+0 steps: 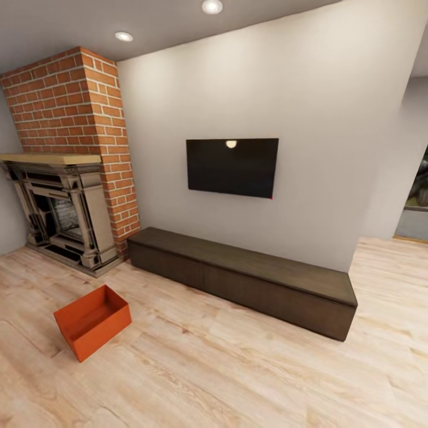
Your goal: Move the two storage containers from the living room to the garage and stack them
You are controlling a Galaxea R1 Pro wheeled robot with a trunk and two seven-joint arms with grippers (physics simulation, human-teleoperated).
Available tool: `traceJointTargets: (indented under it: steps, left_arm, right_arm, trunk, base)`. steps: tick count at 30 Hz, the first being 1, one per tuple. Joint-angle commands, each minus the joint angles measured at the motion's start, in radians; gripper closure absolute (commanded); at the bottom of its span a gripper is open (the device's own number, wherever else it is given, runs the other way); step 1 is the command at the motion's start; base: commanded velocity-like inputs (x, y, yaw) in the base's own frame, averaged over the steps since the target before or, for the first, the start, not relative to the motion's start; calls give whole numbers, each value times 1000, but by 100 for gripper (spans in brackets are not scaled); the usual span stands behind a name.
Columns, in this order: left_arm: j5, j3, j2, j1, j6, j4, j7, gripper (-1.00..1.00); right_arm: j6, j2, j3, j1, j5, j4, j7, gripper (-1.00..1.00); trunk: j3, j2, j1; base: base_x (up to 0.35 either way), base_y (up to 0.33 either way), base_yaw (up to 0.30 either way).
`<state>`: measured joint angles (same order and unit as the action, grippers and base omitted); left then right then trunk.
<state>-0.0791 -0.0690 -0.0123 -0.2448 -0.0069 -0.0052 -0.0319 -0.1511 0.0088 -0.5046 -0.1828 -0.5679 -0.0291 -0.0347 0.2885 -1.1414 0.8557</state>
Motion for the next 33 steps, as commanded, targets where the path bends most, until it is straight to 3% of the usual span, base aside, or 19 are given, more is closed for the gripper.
traceJointTargets:
  steps: [1, 10, 33]
  left_arm:
    - [-8, -6, 0, -1, -1, 1, -3, -100]
    - [-8, -6, 0, -1, -1, 1, -3, -100]
    - [-8, -6, 0, -1, -1, 1, -3, -100]
  right_arm:
    - [-5, 1, -8, -1, -10, -3, -4, -100]
    - [-5, 0, -8, -1, -10, -3, -4, -100]
    - [-5, 2, -8, -1, -10, -3, -4, -100]
  trunk:
    - [1, -1, 1]
    - [1, -1, 1]
    - [1, -1, 1]
  base:
    - [327, 0, 0]
    - [327, 0, 96]
    - [327, 0, 262]
